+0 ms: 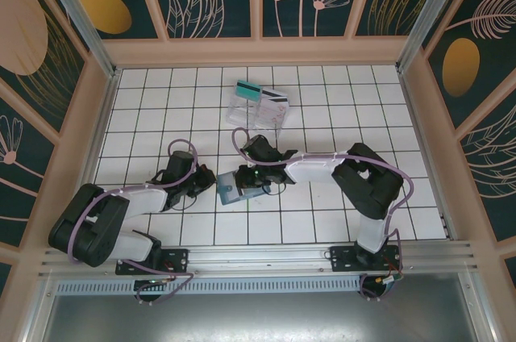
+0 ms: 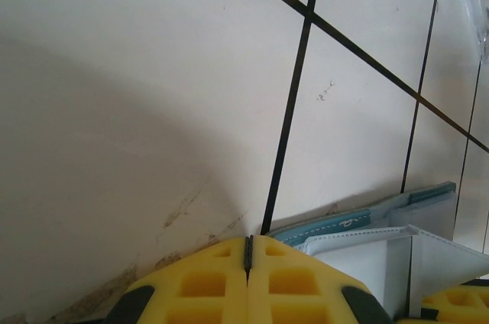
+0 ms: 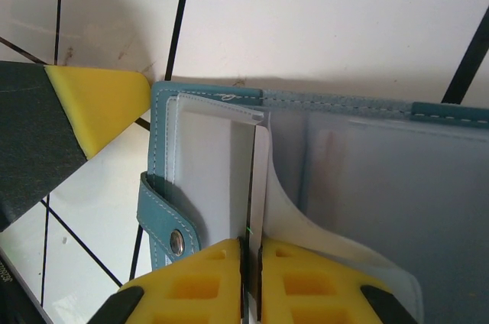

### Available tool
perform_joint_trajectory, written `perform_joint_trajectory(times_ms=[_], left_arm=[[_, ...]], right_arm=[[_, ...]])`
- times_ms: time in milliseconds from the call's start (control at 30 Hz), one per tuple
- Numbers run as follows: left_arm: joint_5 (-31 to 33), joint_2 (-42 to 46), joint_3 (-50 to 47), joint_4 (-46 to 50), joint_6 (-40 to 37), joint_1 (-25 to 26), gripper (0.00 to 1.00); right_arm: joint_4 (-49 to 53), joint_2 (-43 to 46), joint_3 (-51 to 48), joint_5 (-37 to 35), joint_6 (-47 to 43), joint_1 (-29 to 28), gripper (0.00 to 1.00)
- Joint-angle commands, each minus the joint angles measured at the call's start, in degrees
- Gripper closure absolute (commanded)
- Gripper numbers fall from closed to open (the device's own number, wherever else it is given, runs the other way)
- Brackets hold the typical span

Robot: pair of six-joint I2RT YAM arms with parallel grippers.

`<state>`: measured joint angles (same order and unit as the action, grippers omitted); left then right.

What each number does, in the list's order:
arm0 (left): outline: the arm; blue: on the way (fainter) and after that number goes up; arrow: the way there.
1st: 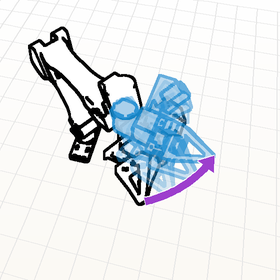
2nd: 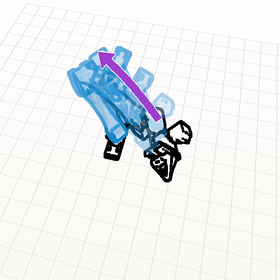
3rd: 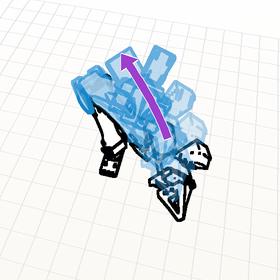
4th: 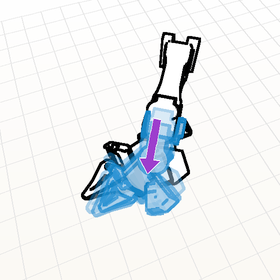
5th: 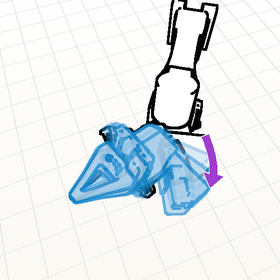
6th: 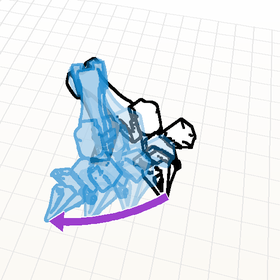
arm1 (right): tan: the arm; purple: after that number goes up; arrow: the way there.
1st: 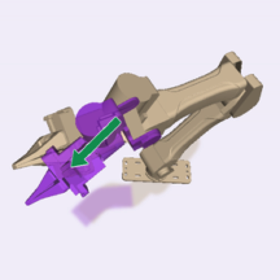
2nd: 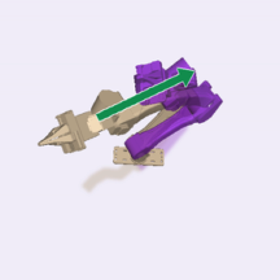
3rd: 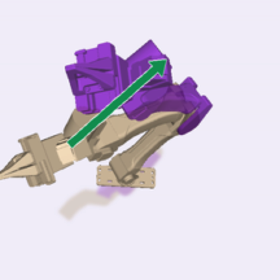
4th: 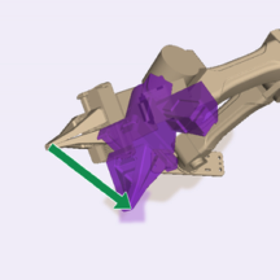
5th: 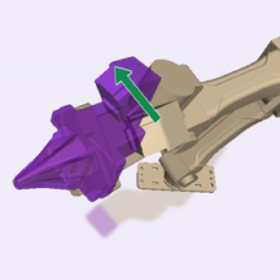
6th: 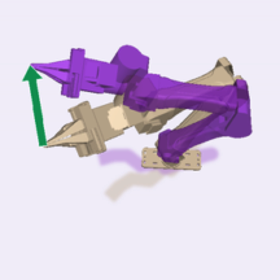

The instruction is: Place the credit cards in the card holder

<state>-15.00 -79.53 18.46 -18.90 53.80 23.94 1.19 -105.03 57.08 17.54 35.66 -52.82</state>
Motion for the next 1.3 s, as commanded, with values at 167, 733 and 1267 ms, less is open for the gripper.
perform_joint_trajectory(times_ms=[167, 733, 1267], left_arm=[[-5.0, -3.0, -2.5, 1.2, 2.0, 2.2, 1.00], [3.1, 2.9, 11.8, 20.4, -7.8, 2.2, 0.87], [-4.7, -9.6, 13.9, 17.3, -12.8, 2.3, 1.00]], right_arm=[[2.1, -3.8, 2.9, 1.1, -1.1, -0.8, 0.88], [9.4, 9.9, 0.0, -4.7, -3.7, 2.2, 0.66], [-3.8, 13.6, -18.7, 1.8, 3.3, 5.4, 0.82]])
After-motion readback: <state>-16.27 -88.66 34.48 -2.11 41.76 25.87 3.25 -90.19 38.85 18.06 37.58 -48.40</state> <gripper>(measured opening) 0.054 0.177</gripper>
